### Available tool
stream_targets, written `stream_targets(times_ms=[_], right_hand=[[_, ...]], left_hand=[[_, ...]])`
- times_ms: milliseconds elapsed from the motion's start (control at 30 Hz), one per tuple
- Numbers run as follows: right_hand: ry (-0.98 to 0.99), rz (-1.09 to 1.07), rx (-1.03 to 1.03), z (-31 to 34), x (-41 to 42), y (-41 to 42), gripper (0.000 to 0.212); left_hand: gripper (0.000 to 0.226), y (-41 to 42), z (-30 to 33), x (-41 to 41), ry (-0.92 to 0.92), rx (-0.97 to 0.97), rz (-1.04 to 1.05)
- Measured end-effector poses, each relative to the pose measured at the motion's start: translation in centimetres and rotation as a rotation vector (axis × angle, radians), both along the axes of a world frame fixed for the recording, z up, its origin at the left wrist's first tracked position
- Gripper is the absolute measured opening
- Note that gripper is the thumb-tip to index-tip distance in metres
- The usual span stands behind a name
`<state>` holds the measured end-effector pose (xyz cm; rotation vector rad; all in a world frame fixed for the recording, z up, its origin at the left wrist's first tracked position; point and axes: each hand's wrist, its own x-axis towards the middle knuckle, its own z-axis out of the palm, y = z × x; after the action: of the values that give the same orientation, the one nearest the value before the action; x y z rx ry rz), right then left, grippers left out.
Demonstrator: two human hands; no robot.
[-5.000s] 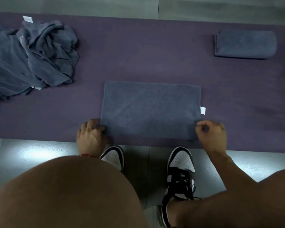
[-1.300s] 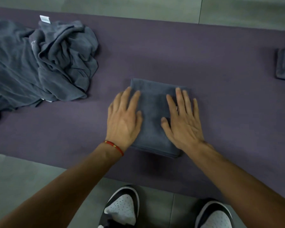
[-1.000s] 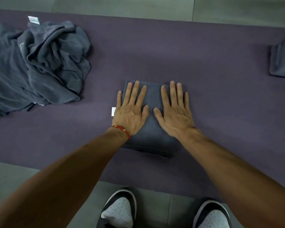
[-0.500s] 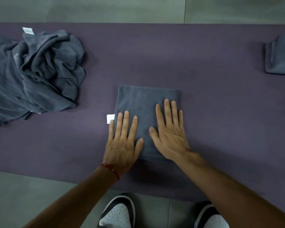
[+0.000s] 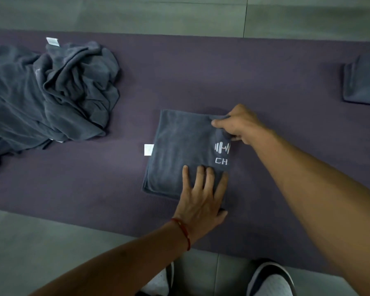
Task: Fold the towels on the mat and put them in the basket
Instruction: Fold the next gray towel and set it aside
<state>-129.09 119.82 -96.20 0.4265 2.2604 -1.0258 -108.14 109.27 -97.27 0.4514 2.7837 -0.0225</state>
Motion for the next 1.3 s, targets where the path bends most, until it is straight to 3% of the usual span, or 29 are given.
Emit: stream_targets(times_ms=[133, 267, 400, 500, 600, 767, 900, 1000, 1067, 1133, 1300], right_hand=[[-0.074, -0.102, -0.138, 1.1, 0.5, 2.5, 0.021], [-0.073, -0.305, -0.214, 1.9, 4.0, 7.3, 0.018], [0.003, -0.488, -0.232, 1.7, 12.3, 11.9, 0.027], [0.083, -0.268, -0.114, 1.4, 19.2, 13.8, 0.032], [0.157, 0.103, 0.008, 1.2, 24.4, 14.4, 0.033], [0.213, 0.406, -0.008, 1.6, 25.6, 14.9, 0.065], [0.327, 0.643, 0.256, 1.8, 24.6, 14.7, 0.066], [0.621, 0.649, 0.357, 2.4, 23.8, 14.5, 0.053], [0.753, 0.639, 0.290, 2.1, 23.0, 14.9, 0.040], [0.746, 0.621, 0.187, 1.7, 22.2, 15.4, 0.032], [0.475, 0.313, 0.061, 2.2, 19.7, 14.5, 0.020]], left_hand=[[0.020, 0.8, -0.1, 0.4, 0.187, 0.015, -0.080], [0.013, 0.4, 0.5, -0.7, 0.225, -0.045, -0.126], [0.035, -1.3, 2.0, 0.1, 0.217, 0.114, -0.189], [0.036, -3.3, 1.9, 2.1, 0.188, 0.213, -0.296], [0.065, -5.1, 1.0, 3.7, 0.100, 0.198, -0.308], [0.075, -6.0, 0.9, 5.1, -0.045, 0.106, -0.161], [0.058, -6.6, 0.9, 4.4, 0.004, 0.196, -0.162], [0.043, -7.9, 1.6, 2.7, 0.097, 0.312, -0.242], [0.035, -8.7, 2.6, 1.6, -0.026, 0.529, -0.114], [0.032, -9.3, 3.1, 0.4, -0.123, 0.707, 0.111], [0.029, -8.6, 2.4, -2.7, -0.243, 0.867, 0.609]])
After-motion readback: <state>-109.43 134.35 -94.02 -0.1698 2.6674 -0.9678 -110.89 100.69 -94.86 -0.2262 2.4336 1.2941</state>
